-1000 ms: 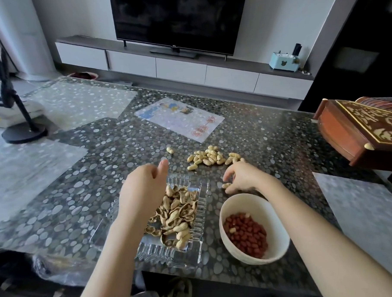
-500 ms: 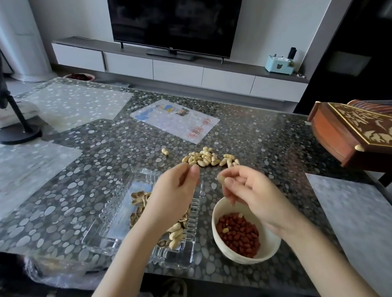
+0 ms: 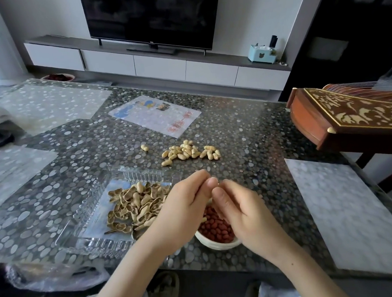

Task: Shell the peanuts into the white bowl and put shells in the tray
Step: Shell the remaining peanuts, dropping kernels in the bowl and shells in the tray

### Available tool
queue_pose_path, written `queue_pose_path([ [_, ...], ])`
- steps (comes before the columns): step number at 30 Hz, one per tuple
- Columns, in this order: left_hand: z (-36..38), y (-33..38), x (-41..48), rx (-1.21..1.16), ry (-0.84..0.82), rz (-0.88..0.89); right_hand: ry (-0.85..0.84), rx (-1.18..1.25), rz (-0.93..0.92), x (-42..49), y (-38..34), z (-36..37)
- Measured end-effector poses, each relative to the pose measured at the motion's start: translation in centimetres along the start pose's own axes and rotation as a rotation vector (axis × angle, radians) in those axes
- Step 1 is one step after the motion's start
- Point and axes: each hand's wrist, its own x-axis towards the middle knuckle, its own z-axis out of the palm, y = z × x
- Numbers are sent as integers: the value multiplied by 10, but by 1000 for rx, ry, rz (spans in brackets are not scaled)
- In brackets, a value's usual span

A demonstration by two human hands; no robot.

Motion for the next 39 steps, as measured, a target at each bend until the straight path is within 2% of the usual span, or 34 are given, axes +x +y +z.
queue_pose_path([
  [4,14,0,1,-123,11,9,92,12,-74,-3,4,5],
  [9,23,4,3,-116,72,27,201,10,-101,-3,5,8],
  [12,26,10,2,-151,83,23,243,61,-82,-4,2,9],
  [18,38,11,0,-227,133,-53,442,92,32,2,3,19],
  [23,35,9,0,-169,114,-59,391,193,136,1,0,14],
  [29,45,5,-4,-8,155,-80,487,231,357,4,7,14],
  [37,34,1,-2,-125,82,-131,299,564,671,7,6,-3],
  [39,28,-2,-2,-104,61,-150,266,509,683,7,7,-11],
])
